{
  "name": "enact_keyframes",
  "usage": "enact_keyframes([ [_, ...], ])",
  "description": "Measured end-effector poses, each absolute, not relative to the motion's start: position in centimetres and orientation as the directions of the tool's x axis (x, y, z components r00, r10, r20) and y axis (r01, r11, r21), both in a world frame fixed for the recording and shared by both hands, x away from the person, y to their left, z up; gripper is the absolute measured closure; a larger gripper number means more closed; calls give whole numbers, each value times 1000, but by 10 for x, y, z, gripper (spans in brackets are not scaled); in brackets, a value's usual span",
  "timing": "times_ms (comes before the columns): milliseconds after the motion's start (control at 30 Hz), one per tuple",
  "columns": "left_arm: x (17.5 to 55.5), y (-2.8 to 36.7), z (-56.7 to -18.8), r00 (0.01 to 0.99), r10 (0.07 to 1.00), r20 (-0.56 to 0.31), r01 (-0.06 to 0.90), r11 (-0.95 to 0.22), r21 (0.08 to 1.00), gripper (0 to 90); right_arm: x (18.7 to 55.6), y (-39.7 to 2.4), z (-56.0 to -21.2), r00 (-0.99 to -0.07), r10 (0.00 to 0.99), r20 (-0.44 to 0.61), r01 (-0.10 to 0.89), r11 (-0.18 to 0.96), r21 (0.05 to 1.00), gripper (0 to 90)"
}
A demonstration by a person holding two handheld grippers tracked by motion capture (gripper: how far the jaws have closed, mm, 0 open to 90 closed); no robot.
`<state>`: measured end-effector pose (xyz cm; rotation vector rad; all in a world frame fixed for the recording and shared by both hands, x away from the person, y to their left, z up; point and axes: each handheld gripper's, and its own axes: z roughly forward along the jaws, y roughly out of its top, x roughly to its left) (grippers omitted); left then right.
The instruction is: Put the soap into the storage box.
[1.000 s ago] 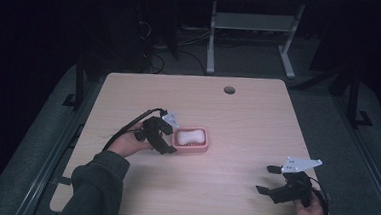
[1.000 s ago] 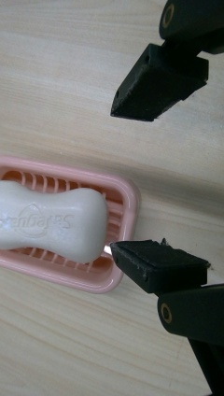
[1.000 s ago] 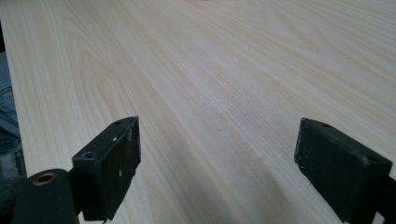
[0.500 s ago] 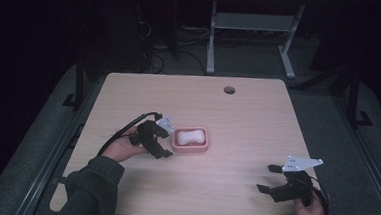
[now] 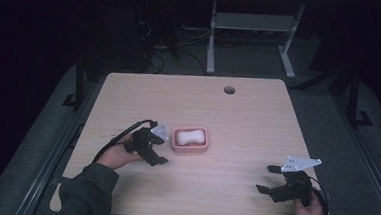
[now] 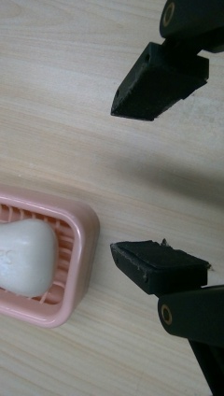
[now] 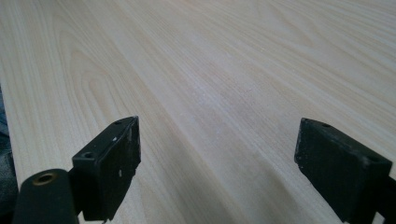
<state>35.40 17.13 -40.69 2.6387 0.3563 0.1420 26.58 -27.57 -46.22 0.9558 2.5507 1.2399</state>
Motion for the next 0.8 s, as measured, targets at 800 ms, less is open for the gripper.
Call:
enact_keyframes([
  [800,335,190,-416,955,291,51,234,-851,470,278,266,-274,-463,-790,600,129,478,469,743,142],
])
